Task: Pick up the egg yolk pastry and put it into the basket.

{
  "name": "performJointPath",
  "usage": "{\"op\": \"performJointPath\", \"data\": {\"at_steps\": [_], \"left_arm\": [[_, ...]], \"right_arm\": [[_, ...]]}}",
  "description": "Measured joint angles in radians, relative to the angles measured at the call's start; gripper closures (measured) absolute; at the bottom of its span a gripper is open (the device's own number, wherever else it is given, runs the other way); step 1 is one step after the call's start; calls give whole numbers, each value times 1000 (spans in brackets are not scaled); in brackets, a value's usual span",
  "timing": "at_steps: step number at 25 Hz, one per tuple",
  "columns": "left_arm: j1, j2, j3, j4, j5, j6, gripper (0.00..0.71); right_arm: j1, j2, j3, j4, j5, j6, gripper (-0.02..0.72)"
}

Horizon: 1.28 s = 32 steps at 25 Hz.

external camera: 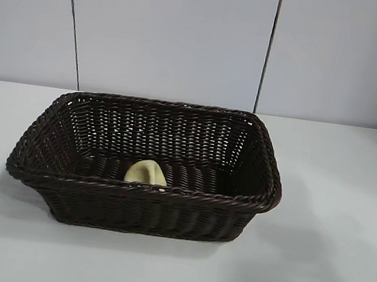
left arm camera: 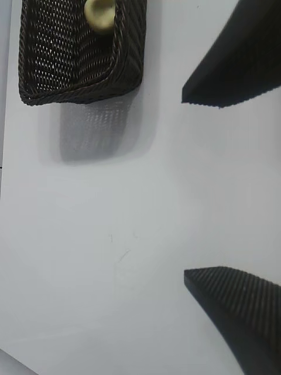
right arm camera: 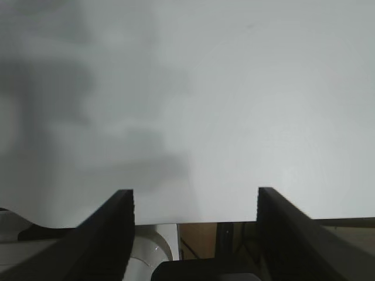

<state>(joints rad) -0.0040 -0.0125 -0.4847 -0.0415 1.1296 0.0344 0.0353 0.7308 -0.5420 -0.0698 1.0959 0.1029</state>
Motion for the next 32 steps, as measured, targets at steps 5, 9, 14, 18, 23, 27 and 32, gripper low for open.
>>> {"op": "performJointPath", "data": {"at_steps": [5, 9, 14, 18, 23, 27, 32], "left_arm": [[0, 0, 0, 0, 0, 0, 157], [0, 0, 0, 0, 0, 0, 157], [0, 0, 0, 0, 0, 0, 157], [0, 0, 0, 0, 0, 0, 157], [0, 0, 0, 0, 0, 0, 157], [0, 0, 0, 0, 0, -1, 157], [0, 0, 0, 0, 0, -1, 157]], "right_arm": [[0, -233, 70, 15, -27, 0, 258], [0, -388, 70, 20, -31, 0, 258], [0, -534, 70, 21, -29, 0, 258], [0, -639, 70, 21, -24, 0, 258], [0, -745, 70, 21, -19, 0, 258], [0, -748, 70, 21, -18, 0, 258], [0, -748, 70, 21, -18, 0, 258]]}}
